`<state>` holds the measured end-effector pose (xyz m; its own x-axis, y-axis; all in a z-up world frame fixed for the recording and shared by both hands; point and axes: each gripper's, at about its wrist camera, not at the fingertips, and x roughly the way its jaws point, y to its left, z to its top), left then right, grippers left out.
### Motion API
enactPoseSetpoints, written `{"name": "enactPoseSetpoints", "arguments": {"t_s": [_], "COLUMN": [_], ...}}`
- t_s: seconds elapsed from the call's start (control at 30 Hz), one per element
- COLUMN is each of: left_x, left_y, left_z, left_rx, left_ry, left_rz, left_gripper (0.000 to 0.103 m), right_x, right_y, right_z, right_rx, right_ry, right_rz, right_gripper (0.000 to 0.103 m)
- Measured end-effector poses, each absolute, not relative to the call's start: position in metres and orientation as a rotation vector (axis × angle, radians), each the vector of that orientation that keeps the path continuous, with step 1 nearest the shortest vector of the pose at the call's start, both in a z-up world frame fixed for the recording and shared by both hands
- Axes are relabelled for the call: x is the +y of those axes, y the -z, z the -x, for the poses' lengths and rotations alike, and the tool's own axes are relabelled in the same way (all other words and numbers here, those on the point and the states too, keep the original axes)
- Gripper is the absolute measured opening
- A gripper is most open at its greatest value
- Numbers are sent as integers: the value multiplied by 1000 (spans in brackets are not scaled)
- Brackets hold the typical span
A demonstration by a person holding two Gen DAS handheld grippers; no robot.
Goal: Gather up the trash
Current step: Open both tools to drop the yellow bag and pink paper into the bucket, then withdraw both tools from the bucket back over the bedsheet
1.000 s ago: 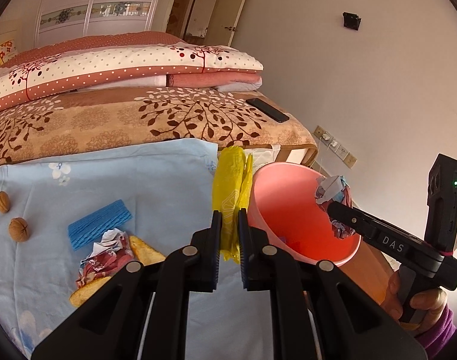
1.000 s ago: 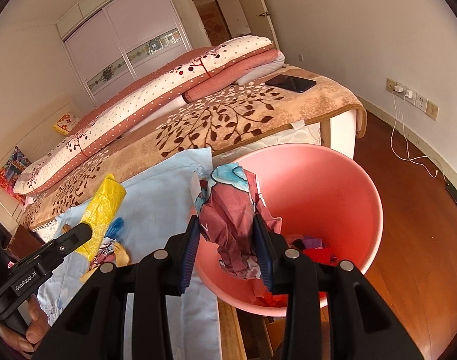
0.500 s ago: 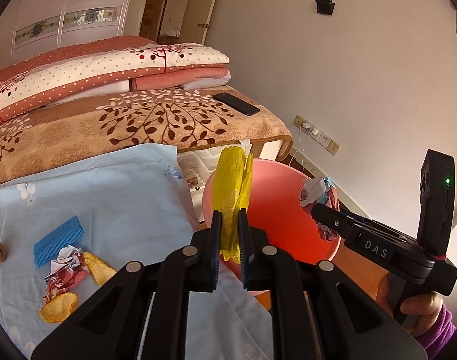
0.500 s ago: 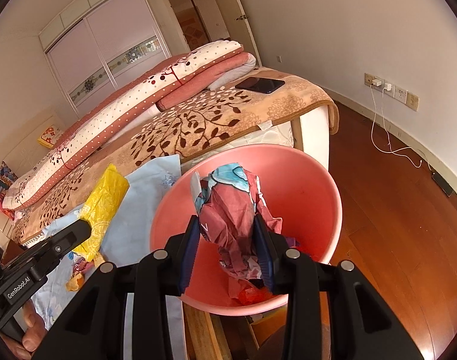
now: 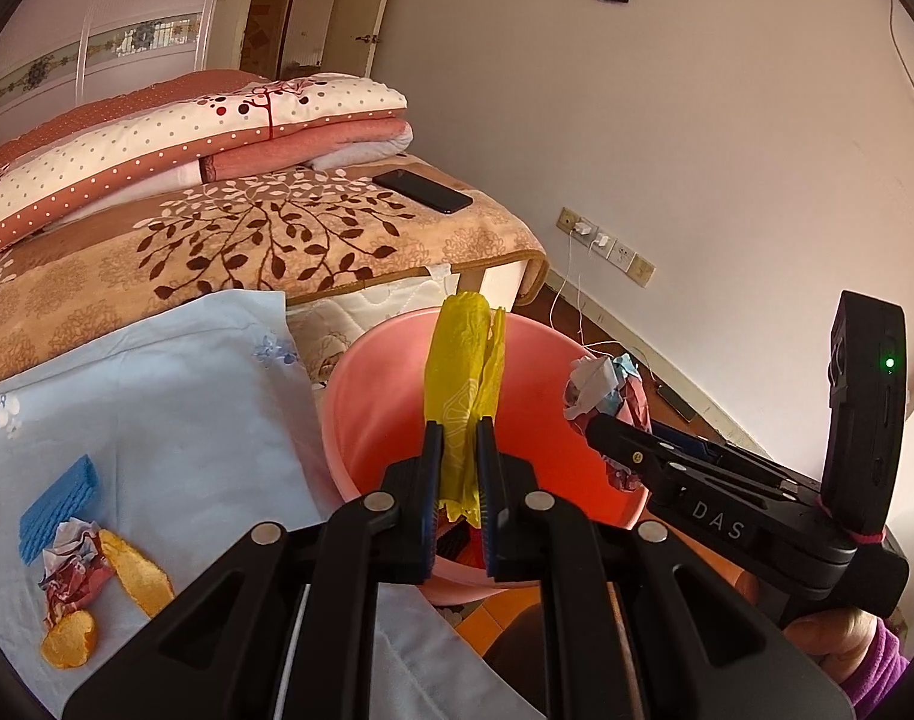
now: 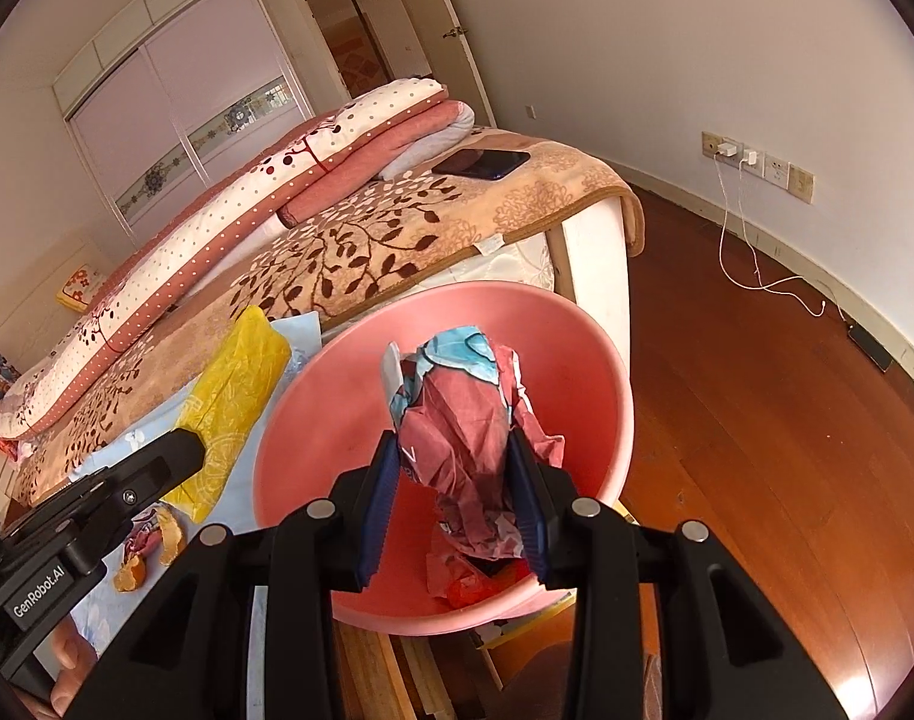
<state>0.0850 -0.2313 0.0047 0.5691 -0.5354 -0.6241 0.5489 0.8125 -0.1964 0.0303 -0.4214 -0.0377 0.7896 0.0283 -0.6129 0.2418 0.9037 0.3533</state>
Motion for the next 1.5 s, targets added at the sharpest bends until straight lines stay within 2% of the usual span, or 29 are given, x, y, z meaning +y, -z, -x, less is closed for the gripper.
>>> {"name": "enactPoseSetpoints", "arguments": {"t_s": [0.13,0.23,0.33,0.5,0.63,1.5], "left_x": [-238,-239,-238,-234,-229,-138], "left_y": [-1,0,0,0,-2,-16], "left_z": [-88,-90,-91,-90,-88,-71], "left_rx": [745,752,761,764,756,672], "left_ry": [637,642,646,638,630,464], "left_rz": [-28,-19,-4,2,3,36], "left_gripper": [14,28,33,34,34,34], "right_x": [-423,-422,-422,-420,-418,-359], "right_y": [37,37,37,37,35,12], "right_z": [-30,-29,-28,-27,-26,-21], "right_rx": [648,642,640,634,623,575], "right_ry": [124,130,133,143,152,31], "right_rz": [-435,-433,-431,-414,-409,-358], "right_gripper": [36,36,37,40,50,50]}}
